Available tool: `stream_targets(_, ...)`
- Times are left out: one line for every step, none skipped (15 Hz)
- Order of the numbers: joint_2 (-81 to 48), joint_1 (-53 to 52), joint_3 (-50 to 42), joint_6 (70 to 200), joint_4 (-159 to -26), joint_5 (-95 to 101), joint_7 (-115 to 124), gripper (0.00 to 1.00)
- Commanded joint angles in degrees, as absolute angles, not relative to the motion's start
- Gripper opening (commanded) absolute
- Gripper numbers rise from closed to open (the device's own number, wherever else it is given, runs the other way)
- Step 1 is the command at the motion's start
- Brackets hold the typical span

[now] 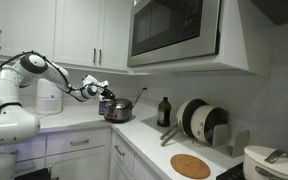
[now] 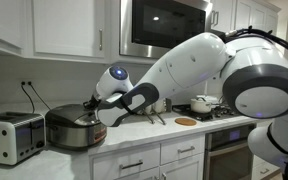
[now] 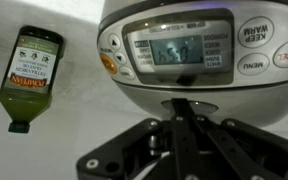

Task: Open the deep fryer

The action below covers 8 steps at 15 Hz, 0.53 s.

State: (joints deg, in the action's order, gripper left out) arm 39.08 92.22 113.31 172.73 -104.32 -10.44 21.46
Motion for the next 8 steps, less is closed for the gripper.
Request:
stream_targets(40.8, 94.4, 114.7, 171.5, -101.1, -12.6, 19.1, 0.00)
stream_targets(40.8, 94.6, 114.9, 171.8, -101.0, -12.5, 18.9, 0.00)
stream_targets(40.9, 94.8, 115.0, 172.2, -100.8, -12.6, 18.9, 0.00)
stream_targets(41.0, 95.0, 115.1, 172.6, -100.5, -12.6, 18.9, 0.00)
stream_targets(41.1, 95.1, 115.2, 172.7, -100.1, -12.6, 18.9, 0.00)
stream_targets(41.2, 95.3, 115.2, 172.7, -99.8, -12.7, 18.9, 0.00)
stream_targets(41.3, 95.4, 115.2, 172.7, -99.5, -12.7, 18.9, 0.00)
stream_targets(41.3, 95.6, 115.3, 172.7, -99.3, -12.7, 18.8, 0.00)
